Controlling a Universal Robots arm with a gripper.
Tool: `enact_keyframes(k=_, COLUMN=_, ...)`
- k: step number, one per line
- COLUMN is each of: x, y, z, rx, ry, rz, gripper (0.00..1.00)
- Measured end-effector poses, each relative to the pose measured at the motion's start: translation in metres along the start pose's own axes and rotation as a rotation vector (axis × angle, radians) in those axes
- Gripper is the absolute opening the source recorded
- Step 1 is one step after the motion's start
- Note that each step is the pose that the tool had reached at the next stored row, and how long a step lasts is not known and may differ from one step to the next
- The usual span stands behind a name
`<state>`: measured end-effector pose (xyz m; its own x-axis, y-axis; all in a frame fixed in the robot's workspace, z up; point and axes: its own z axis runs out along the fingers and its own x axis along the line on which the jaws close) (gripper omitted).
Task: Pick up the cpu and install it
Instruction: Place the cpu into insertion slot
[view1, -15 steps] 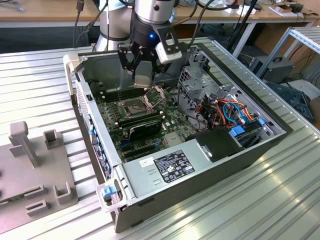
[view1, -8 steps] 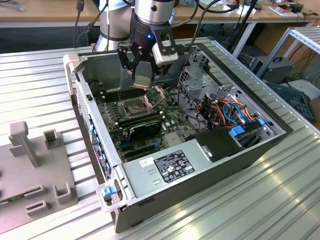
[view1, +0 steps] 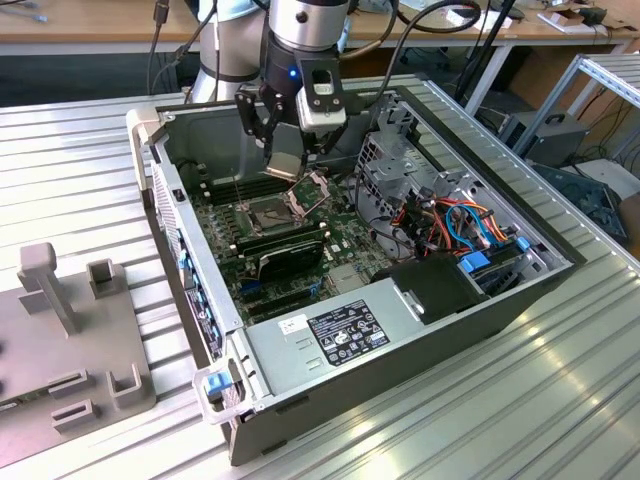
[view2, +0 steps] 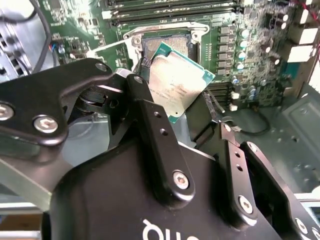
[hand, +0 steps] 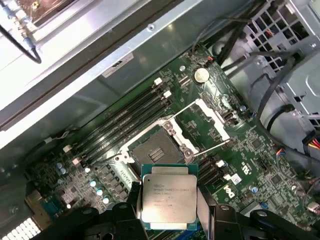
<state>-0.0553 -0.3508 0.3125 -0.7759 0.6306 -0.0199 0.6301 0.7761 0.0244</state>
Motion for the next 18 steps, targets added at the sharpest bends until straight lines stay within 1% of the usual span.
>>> enact_keyframes(k=13, x=0.0001, y=-0.0001, z=0.0032, rx=0.0046, ry=-0.0057, rz=0.234, gripper=0.54)
enact_keyframes(k=14, x=0.0001, y=-0.0001, z=0.0032, rx=0.0051, ry=-0.006, rz=0.248, gripper=0.54)
enact_keyframes(k=15, x=0.0001, y=-0.0001, z=0.0032, rx=0.0051, ry=-0.0062, rz=0.252, gripper=0.54)
enact_keyframes(k=18, x=0.0001, y=-0.0001, z=0.0033, rx=0.005, ry=-0.0061, rz=0.252, gripper=0.54)
